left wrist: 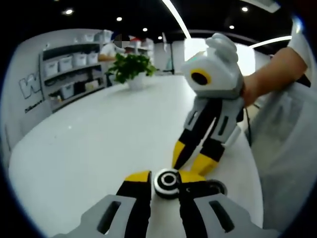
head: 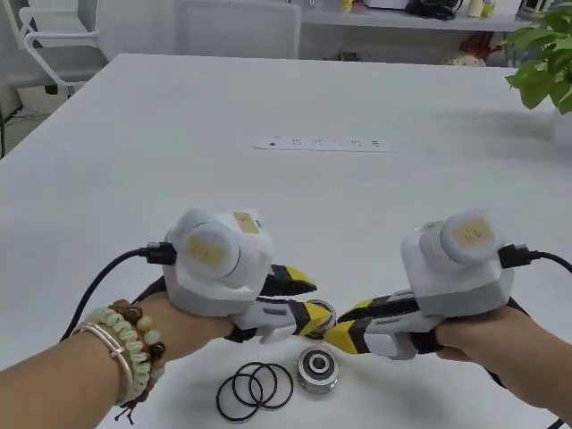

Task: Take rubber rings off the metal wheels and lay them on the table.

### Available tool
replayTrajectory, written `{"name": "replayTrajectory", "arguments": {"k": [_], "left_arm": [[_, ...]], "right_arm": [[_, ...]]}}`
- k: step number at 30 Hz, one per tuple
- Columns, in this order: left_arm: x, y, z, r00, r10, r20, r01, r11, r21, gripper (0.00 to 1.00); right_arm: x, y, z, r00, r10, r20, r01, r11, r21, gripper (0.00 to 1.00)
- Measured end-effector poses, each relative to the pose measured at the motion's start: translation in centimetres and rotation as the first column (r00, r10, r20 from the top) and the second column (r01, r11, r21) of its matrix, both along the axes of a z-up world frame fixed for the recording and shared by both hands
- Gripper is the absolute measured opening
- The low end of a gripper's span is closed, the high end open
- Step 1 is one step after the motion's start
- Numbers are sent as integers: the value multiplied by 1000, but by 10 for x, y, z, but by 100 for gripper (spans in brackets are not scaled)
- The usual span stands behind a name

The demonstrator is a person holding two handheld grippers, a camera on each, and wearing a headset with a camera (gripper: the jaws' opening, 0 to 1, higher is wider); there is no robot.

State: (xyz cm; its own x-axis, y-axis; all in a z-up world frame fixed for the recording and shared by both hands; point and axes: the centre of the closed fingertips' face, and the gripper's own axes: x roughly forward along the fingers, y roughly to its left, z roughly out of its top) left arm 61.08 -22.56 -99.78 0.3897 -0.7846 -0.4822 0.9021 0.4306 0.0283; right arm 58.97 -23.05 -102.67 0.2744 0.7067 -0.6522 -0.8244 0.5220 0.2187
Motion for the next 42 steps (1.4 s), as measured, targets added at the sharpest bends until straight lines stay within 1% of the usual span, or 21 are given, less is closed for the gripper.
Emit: {"name": "replayTrajectory", "arguments": {"k": [5, 8, 9, 10, 12, 16, 17, 18, 19, 21, 24, 27, 28, 29, 30, 31, 34, 37, 39, 41, 42], "left_arm": [[-4, -1, -8, 1000, -15, -14, 15, 1000, 21, 20], [-7, -3, -9, 999, -17, -37, 18, 1000, 11, 16], [-6, -2, -10, 999, -11, -35, 12, 1000, 20, 15], [-6, -3, -9, 1000, -18, -24, 18, 1000, 17, 15], [-6, -2, -10, 1000, -11, -29, 11, 1000, 21, 15], [-6, -1, -9, 999, -1, -46, 1, 1000, 11, 14], [-6, 0, -9, 999, 1, -50, 0, 1000, 9, 14], [-6, 0, -9, 999, 1, -53, 0, 1000, 8, 14], [-7, 0, -9, 999, 0, -53, 0, 1000, 8, 14], [-8, 0, -9, 999, -2, -54, 2, 1000, 9, 14], [-7, 1, -9, 999, -3, -53, 4, 1000, 12, 14], [-8, 1, -9, 999, -6, -49, 6, 1000, 14, 14], [-8, 1, -9, 999, -6, -48, 7, 1000, 16, 14], [-8, 1, -9, 999, -5, -47, 6, 1000, 16, 14], [-8, 1, -9, 999, -5, -47, 6, 1000, 17, 14], [-8, 1, -9, 999, -6, -46, 7, 1000, 19, 14], [-9, 1, -9, 999, -7, -42, 8, 1000, 24, 14], [-9, 1, -9, 999, -10, -38, 11, 1000, 27, 14], [-9, 1, -9, 999, -10, -38, 11, 1000, 27, 14], [-9, 1, -9, 999, -11, -38, 12, 1000, 27, 14], [-9, 1, -9, 999, -10, -39, 11, 1000, 25, 14]], "right_arm": [[1, 1, -1, 1000, 13, 24, -13, 1000, -14, 16], [1, 0, -1, 999, 16, 35, -15, 1000, -14, 15], [1, 0, -1, 999, 20, 38, -19, 1000, -16, 15], [1, 0, -1, 998, 31, 54, -30, 999, -23, 14], [2, 1, 0, 995, 51, 86, -48, 998, -34, 14], [2, 2, 0, 988, 86, 124, -80, 995, -56, 12], [2, 1, 0, 987, 92, 131, -84, 994, -65, 10], [1, -3, -3, 983, 116, 139, -101, 989, -108, 5], [4, -1, -1, 983, 102, 154, -88, 992, -91, 1], [4, -2, -1, 985, 95, 145, -83, 993, -85, 1], [5, -2, -1, 984, 94, 153, -80, 992, -94, 0], [8, -4, -2, 994, 28, 107, -19, 997, -78, 0], [8, -5, -2, 997, -7, 78, 12, 998, -60, 0], [9, -6, -3, 998, -63, 22, 64, 998, -27, 0], [10, -7, -3, 995, -96, -12, 96, 995, -7, 0], [11, -8, -2, 989, -136, -56, 137, 990, 25, 0], [11, -10, 0, 975, -183, -130, 194, 978, 77, 0], [11, -11, 3, 950, -231, -211, 260, 958, 119, 0], [12, -12, 4, 943, -238, -233, 274, 952, 135, 0], [15, -10, 10, 936, -251, -248, 298, 938, 175, 0], [15, -7, 16, 923, -257, -286, 322, 923, 209, 0]]}}
